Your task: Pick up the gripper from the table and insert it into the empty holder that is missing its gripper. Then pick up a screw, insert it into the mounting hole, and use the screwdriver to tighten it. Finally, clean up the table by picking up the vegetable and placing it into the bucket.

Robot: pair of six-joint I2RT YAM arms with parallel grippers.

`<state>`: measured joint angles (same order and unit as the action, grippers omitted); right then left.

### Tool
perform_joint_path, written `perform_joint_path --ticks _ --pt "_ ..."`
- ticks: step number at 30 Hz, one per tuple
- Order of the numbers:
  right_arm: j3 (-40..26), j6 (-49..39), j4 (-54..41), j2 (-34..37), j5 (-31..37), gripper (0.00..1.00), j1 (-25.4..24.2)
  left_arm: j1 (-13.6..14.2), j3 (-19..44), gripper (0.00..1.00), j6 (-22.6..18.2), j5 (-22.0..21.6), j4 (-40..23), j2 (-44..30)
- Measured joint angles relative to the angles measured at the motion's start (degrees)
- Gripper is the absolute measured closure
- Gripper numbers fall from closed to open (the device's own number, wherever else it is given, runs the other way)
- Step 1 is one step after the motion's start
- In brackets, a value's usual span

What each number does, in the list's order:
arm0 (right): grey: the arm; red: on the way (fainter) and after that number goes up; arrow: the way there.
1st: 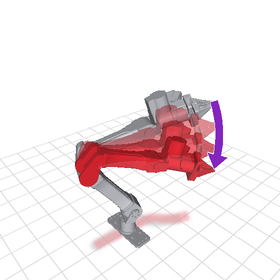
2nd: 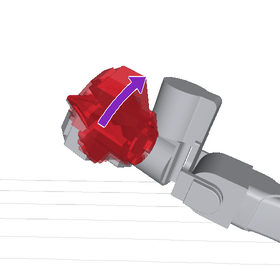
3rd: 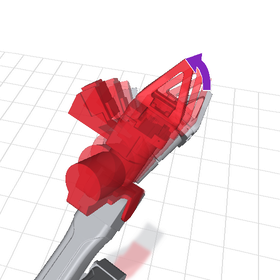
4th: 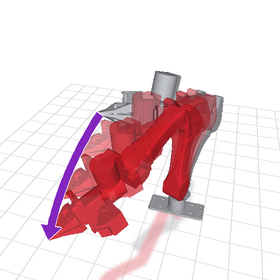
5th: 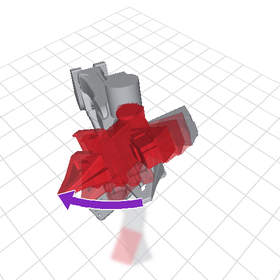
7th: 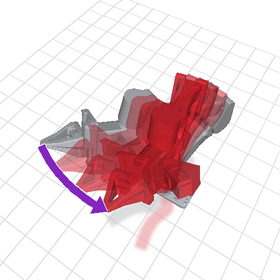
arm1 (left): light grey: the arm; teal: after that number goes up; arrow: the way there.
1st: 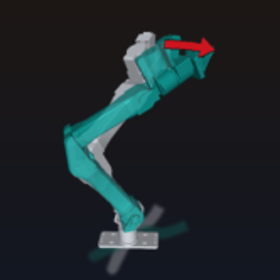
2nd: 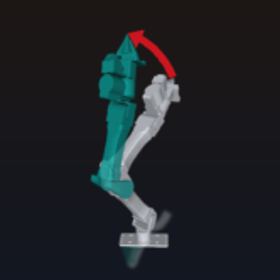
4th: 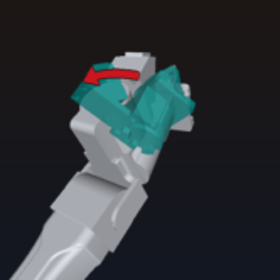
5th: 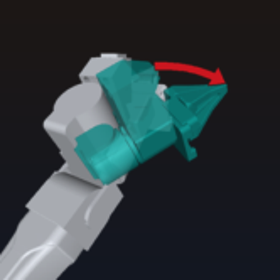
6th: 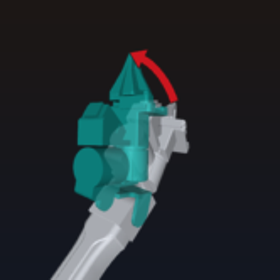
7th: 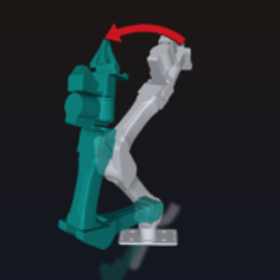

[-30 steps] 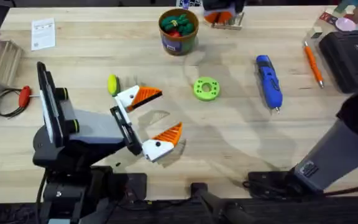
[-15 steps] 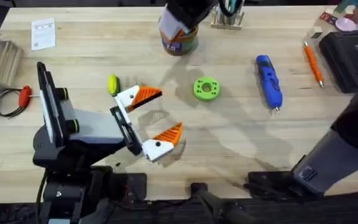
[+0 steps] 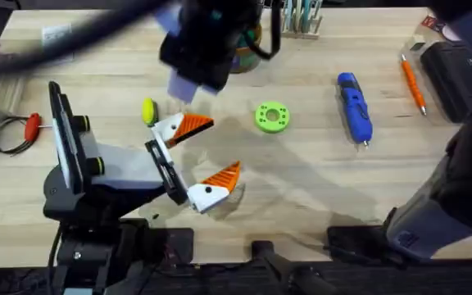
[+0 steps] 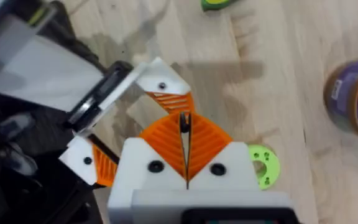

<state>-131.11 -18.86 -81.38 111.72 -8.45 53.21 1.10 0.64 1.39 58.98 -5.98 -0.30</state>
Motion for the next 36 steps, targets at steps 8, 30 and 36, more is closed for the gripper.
perform_joint_path --ticks 8,30,36 --pt "0.0 -6.4 0.0 0.0 -0.1 0.996 5.5 0.0 0.0 0.015 0.0 0.0 0.0 0.0" --pt "-0.1 -7.8 1.4 3.8 3.3 0.996 5.8 0.0 0.0 0.015 0.0 0.0 0.0 0.0" --pt "-0.1 -7.8 0.7 3.8 3.3 0.996 5.8 0.0 0.0 0.015 0.0 0.0 0.0 0.0"
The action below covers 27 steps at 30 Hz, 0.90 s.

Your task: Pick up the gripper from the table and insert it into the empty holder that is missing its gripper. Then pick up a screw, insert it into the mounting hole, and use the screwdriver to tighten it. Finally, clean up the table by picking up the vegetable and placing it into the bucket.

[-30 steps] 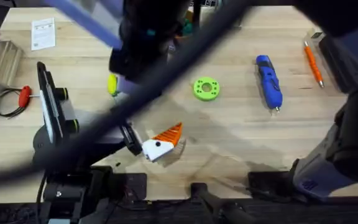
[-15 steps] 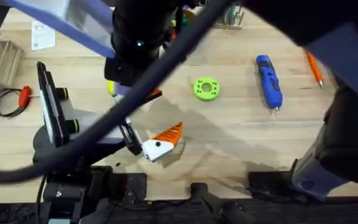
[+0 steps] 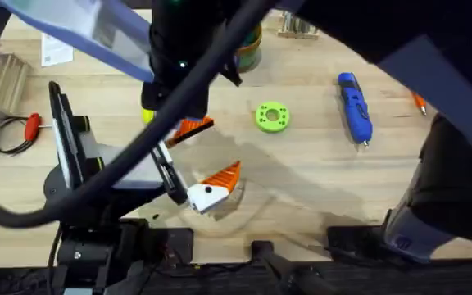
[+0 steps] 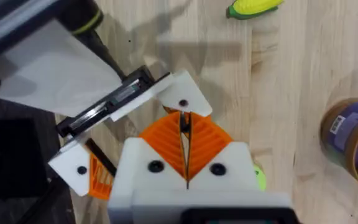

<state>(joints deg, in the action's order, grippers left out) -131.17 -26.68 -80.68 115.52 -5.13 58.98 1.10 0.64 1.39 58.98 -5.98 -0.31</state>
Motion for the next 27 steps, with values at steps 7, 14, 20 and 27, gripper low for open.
perform_joint_path --ticks 7,14,20,27 --pt "0.0 0.0 0.3 0.0 0.0 0.996 0.1 0.0 0.0 0.015 0.0 0.0 0.0 0.0" --pt "0.0 0.0 1.0 0.1 0.0 0.996 0.1 0.0 0.0 0.015 0.0 0.0 0.0 0.0" --pt "0.0 0.0 1.0 0.7 0.0 0.996 0.1 0.0 0.0 0.015 0.0 0.0 0.0 0.0" --pt "0.0 0.0 0.8 1.0 0.0 0.996 0.1 0.0 0.0 0.015 0.0 0.0 0.0 0.0"
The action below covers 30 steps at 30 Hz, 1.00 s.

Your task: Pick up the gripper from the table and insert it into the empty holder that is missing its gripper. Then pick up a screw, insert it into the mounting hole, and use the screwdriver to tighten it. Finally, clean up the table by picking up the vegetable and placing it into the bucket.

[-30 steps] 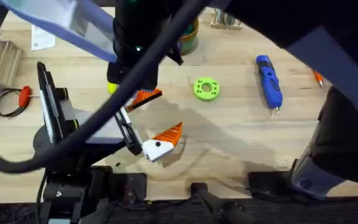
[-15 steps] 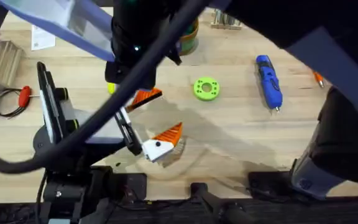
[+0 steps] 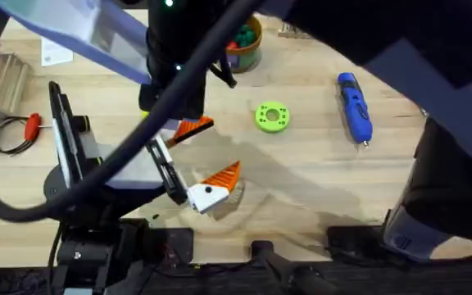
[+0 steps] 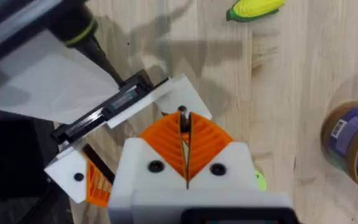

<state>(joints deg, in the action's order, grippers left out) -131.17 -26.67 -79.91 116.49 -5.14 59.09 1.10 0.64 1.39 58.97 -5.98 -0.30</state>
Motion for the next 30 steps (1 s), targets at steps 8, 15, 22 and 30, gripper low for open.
perform_joint_path --ticks 8,15,22,30 --pt "0.0 0.0 0.0 0.5 0.0 0.996 0.0 0.0 0.0 0.015 0.0 0.0 0.0 0.0" --pt "0.0 0.0 0.0 1.0 0.0 0.996 0.0 0.0 0.0 0.015 0.0 0.0 0.0 0.0" --pt "0.0 0.1 -0.1 1.0 0.0 0.996 0.0 0.0 0.0 0.015 0.0 0.0 0.0 0.0" --pt "0.0 0.1 -0.2 1.0 0.0 0.996 0.2 0.0 0.0 0.015 0.0 0.0 0.0 0.0"
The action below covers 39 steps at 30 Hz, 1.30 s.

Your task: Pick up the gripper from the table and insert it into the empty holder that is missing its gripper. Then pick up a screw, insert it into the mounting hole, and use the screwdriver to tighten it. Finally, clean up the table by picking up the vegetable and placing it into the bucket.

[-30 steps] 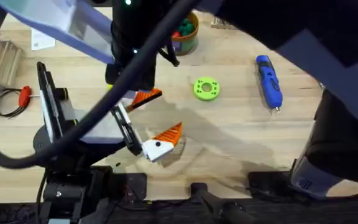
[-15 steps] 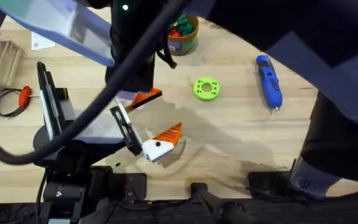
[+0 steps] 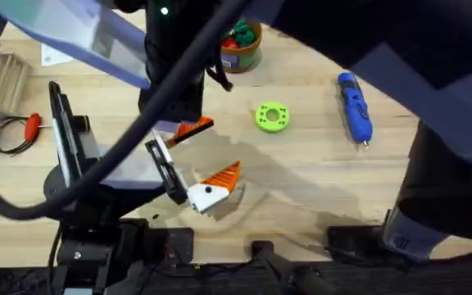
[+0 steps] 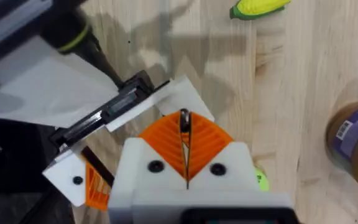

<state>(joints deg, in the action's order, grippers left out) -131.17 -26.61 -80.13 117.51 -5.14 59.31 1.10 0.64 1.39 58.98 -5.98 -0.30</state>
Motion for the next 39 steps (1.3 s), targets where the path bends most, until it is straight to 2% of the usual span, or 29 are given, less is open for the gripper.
perform_joint_path --ticks 39 --pt "-0.2 0.7 -0.1 0.7 0.7 0.996 0.3 0.0 0.0 0.015 0.6 0.4 -0.1 0.0"
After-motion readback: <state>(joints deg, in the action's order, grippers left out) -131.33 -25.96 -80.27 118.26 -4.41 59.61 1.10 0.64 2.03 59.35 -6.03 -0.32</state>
